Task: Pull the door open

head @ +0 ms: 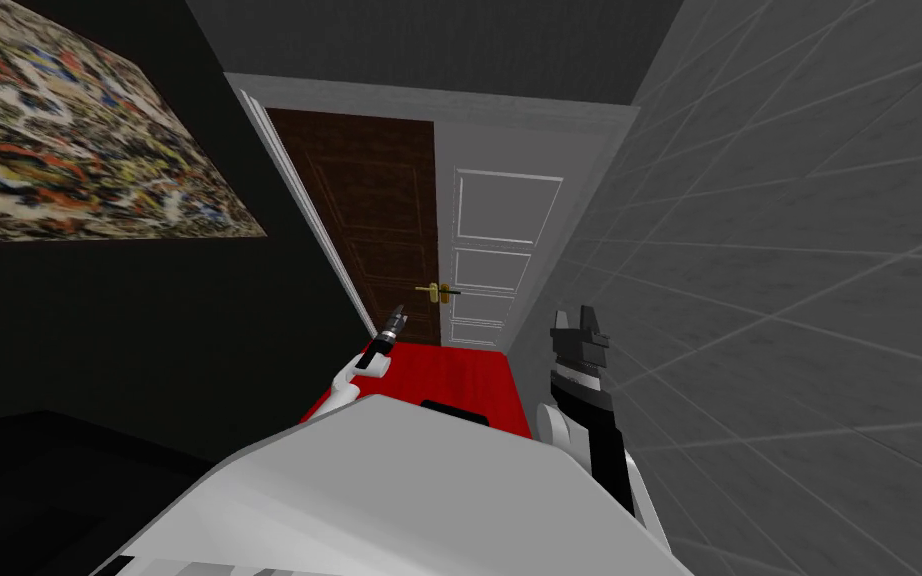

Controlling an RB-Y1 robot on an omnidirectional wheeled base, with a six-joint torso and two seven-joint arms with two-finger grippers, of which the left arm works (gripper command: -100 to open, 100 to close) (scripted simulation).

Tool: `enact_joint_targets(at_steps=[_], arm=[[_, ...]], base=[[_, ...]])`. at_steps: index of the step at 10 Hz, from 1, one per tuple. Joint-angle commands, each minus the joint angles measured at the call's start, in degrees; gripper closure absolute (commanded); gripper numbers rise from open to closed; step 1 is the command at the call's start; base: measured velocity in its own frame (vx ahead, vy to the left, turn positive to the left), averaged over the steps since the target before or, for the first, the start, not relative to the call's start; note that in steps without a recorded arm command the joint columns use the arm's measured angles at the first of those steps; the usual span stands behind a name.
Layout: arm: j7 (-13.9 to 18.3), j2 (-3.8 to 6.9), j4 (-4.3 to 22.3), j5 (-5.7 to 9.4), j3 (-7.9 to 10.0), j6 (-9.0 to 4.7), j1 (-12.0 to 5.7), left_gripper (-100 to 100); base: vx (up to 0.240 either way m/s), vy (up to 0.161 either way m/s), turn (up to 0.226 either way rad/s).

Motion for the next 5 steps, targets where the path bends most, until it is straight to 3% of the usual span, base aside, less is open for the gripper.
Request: enact_joint_targets(at_steps=[1, 5], arm=[[0.42, 0.43, 1.65, 0.19, 0.10, -0.10, -0.76, -100], [1.75, 1.80, 6.66, 0.88, 0.48, -0.01, -2.89, -100]], base=[[0.113, 0.001, -0.037], [0.088, 0.001, -0.055]])
